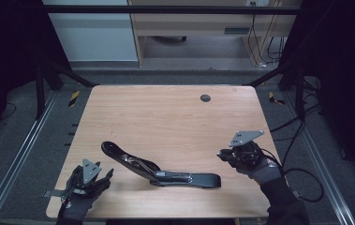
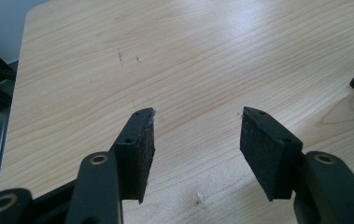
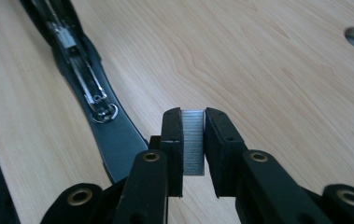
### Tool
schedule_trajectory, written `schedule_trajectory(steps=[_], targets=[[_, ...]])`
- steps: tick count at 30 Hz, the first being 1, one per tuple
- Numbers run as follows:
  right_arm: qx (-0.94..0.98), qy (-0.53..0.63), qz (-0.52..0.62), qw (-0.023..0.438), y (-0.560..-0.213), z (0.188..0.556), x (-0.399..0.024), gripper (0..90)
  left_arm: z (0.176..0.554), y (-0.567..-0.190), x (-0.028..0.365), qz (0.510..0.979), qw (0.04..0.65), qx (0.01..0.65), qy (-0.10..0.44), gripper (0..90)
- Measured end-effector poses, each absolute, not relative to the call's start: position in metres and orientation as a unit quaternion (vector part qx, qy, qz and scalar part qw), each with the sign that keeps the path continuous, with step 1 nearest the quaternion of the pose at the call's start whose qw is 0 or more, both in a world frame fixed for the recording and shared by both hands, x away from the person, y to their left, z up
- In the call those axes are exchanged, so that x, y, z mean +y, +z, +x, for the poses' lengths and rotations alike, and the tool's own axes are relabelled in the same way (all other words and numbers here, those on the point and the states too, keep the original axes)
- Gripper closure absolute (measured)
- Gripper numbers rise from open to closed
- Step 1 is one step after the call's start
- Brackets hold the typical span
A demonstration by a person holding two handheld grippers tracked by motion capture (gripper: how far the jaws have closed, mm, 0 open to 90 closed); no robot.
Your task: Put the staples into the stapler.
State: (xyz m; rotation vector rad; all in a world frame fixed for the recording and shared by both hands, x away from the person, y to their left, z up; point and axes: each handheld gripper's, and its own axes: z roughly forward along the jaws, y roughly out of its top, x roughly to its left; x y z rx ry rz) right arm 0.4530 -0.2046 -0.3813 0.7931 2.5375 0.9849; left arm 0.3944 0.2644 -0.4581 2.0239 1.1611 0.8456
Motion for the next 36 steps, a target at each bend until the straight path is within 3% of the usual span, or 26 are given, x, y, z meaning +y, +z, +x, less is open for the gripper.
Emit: schedule_trajectory(steps=[36], targets=[[0.913,0.348,0.187,0.104,-0.382,0.466,-0.14,78.1,0.395,-0.459,0.265,0.775,0.325,0.44,0.317,44.9]])
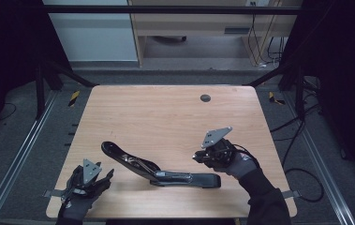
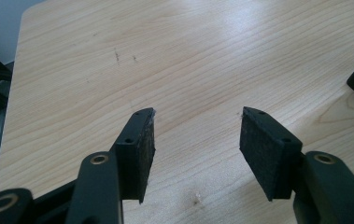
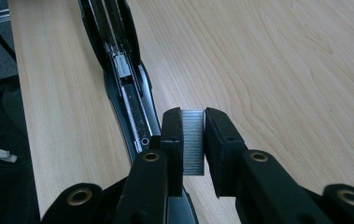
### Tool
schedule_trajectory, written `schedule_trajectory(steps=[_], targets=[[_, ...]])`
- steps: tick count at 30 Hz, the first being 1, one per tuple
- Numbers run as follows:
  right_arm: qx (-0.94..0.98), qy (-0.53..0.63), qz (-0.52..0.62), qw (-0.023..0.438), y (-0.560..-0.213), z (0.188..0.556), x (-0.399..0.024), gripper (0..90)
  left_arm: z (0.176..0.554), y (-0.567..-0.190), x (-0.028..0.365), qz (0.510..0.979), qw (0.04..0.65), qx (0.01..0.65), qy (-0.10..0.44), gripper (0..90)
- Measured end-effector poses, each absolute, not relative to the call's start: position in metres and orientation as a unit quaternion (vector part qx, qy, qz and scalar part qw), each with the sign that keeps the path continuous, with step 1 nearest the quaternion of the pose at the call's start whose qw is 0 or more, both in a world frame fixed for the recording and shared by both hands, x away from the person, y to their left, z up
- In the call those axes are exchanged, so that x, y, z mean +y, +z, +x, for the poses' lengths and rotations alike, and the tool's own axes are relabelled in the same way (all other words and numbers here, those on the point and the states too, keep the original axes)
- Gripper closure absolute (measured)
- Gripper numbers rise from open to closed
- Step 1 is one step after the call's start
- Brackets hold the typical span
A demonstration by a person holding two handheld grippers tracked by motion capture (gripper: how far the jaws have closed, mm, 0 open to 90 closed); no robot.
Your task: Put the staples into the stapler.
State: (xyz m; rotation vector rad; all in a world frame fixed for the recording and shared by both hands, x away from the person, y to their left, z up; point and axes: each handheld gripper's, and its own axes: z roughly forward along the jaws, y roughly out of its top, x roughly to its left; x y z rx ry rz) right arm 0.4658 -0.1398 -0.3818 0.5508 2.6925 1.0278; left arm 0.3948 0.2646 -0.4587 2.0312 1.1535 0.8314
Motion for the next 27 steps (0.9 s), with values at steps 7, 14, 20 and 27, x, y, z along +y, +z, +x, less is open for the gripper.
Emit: schedule_trajectory(steps=[7,14,20,27], targets=[[0.917,0.345,0.177,0.093,-0.386,0.467,-0.135,78.1,0.395,-0.459,0.265,0.775,0.325,0.44,0.317,45.0],[0.92,0.348,0.158,0.082,-0.389,0.469,-0.13,78.1,0.395,-0.459,0.265,0.775,0.326,0.44,0.316,45.0],[0.926,0.34,0.148,0.07,-0.391,0.471,-0.125,78.1,0.395,-0.459,0.265,0.775,0.326,0.44,0.316,45.0],[0.93,0.336,0.136,0.063,-0.392,0.474,-0.115,78.1,0.395,-0.459,0.265,0.774,0.326,0.44,0.317,45.1]])
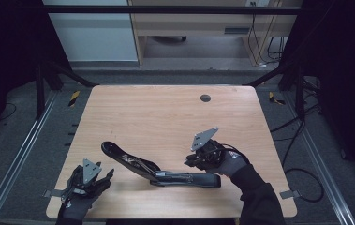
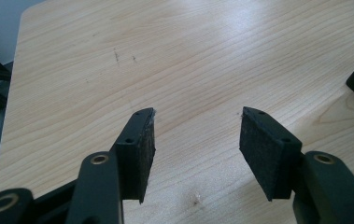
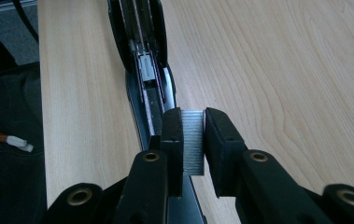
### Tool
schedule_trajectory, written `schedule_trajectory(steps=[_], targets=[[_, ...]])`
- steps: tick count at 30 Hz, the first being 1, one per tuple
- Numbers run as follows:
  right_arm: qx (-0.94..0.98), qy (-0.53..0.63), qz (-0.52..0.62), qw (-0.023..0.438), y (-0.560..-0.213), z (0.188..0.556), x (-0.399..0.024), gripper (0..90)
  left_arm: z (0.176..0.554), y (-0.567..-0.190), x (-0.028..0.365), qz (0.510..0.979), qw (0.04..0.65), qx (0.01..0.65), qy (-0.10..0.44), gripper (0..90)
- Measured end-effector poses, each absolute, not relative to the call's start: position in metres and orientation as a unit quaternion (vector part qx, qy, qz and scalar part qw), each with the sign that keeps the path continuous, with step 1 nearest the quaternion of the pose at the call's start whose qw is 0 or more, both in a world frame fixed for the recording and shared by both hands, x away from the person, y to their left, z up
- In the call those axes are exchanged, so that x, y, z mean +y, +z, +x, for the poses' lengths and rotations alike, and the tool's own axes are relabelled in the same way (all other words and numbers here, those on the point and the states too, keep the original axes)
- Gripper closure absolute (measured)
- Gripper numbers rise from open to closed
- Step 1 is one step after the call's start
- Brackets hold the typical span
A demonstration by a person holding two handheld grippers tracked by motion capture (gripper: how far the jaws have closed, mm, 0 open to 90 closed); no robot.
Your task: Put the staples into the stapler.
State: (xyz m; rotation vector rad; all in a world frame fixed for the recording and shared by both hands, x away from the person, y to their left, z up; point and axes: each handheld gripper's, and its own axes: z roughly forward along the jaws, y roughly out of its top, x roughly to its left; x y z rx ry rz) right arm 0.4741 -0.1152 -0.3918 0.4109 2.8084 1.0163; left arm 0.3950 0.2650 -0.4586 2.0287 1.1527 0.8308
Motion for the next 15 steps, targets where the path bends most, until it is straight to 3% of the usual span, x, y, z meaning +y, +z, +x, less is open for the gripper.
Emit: schedule_trajectory(steps=[15], targets=[[0.938,0.326,0.103,0.049,-0.397,0.478,-0.102,78.1,0.395,-0.459,0.265,0.775,0.327,0.44,0.315,45.2]])
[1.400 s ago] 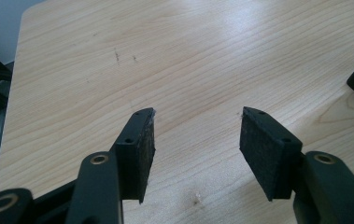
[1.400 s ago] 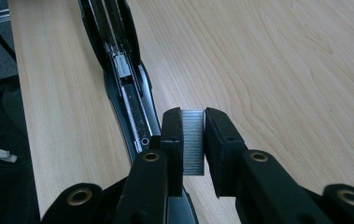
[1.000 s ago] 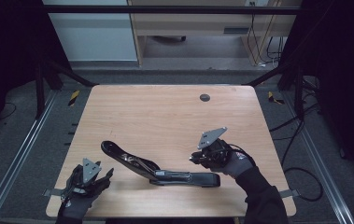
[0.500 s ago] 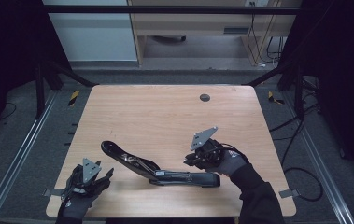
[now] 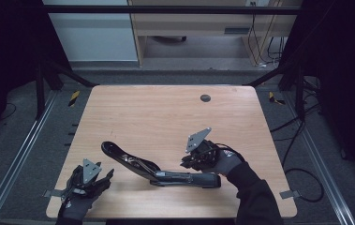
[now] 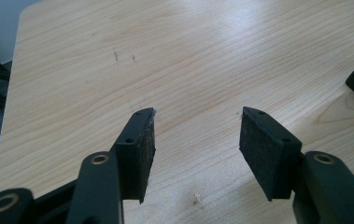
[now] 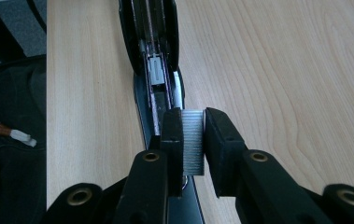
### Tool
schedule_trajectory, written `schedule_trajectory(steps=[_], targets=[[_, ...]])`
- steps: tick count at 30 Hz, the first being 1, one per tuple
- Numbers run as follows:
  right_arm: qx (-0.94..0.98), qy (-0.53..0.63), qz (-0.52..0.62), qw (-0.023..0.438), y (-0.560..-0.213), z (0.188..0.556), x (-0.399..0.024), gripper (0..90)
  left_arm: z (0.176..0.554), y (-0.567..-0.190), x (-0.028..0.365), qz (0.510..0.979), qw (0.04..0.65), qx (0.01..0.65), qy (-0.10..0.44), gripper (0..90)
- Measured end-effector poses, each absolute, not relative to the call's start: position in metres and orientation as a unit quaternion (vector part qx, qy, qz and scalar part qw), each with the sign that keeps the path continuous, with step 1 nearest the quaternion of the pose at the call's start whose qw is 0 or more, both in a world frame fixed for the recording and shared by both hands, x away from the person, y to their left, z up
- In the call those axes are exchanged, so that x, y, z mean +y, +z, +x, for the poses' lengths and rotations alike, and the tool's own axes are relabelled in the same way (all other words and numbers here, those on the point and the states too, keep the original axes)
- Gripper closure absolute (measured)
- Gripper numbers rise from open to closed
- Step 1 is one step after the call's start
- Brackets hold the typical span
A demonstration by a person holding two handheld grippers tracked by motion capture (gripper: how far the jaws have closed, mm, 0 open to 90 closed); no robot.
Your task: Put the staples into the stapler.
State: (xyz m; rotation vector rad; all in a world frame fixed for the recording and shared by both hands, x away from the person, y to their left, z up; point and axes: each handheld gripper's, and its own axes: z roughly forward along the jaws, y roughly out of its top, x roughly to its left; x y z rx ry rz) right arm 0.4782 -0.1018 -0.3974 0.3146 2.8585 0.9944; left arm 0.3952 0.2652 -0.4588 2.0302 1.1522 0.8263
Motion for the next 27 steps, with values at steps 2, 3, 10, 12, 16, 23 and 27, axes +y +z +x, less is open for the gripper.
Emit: schedule_trajectory(steps=[2,3,10,12,16,23,27], targets=[[0.941,0.322,0.097,0.047,-0.399,0.478,-0.099,78.1,0.395,-0.459,0.265,0.775,0.327,0.44,0.315,45.2],[0.941,0.322,0.095,0.044,-0.399,0.478,-0.098,78.1,0.395,-0.459,0.265,0.775,0.327,0.44,0.315,45.2],[0.945,0.313,0.09,0.04,-0.402,0.478,-0.096,78.1,0.395,-0.459,0.265,0.775,0.326,0.44,0.315,45.2],[0.946,0.31,0.087,0.039,-0.403,0.478,-0.095,78.1,0.395,-0.459,0.265,0.775,0.326,0.439,0.315,45.1],[0.947,0.311,0.078,0.032,-0.405,0.478,-0.09,78.1,0.395,-0.459,0.265,0.775,0.326,0.44,0.315,45.2],[0.949,0.305,0.069,0.028,-0.41,0.479,-0.084,78.0,0.395,-0.459,0.265,0.776,0.326,0.439,0.315,45.2],[0.95,0.305,0.065,0.022,-0.413,0.48,-0.082,78.1,0.395,-0.46,0.264,0.777,0.325,0.439,0.313,45.3]])
